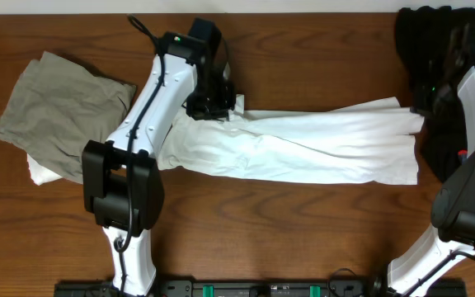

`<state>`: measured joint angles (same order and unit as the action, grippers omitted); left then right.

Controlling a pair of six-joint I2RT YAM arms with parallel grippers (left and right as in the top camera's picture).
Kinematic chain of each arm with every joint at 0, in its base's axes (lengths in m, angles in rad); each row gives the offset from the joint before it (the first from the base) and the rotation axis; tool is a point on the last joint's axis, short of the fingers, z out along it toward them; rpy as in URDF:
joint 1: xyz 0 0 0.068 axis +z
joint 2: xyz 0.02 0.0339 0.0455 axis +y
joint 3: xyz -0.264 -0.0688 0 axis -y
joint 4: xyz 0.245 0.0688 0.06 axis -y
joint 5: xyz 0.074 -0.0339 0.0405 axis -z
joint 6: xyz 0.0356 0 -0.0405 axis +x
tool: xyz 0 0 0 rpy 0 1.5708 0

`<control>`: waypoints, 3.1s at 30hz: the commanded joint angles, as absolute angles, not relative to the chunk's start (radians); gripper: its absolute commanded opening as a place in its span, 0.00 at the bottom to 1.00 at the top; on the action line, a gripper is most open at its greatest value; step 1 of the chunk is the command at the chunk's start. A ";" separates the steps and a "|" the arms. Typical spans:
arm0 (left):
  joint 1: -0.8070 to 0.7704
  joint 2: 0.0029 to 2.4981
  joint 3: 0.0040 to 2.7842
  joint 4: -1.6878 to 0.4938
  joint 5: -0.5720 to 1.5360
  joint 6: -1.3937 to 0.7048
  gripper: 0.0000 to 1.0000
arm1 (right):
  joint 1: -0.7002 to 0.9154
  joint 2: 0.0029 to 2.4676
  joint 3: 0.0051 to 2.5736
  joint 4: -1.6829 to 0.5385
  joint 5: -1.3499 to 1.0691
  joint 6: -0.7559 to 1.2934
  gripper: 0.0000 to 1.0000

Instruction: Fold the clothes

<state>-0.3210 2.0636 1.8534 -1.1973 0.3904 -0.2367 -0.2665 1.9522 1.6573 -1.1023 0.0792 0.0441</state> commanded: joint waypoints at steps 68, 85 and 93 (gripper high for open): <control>-0.327 2.054 1.739 -1.248 0.323 -0.242 0.06 | -0.311 1.936 1.398 -1.015 0.093 0.097 0.29; -0.327 2.054 1.739 -1.249 0.324 -0.242 0.06 | -0.313 1.936 1.326 -0.949 0.039 0.101 0.22; -0.327 2.054 1.739 -1.249 0.324 -0.242 0.06 | -0.313 1.928 1.333 -0.928 0.033 0.119 0.01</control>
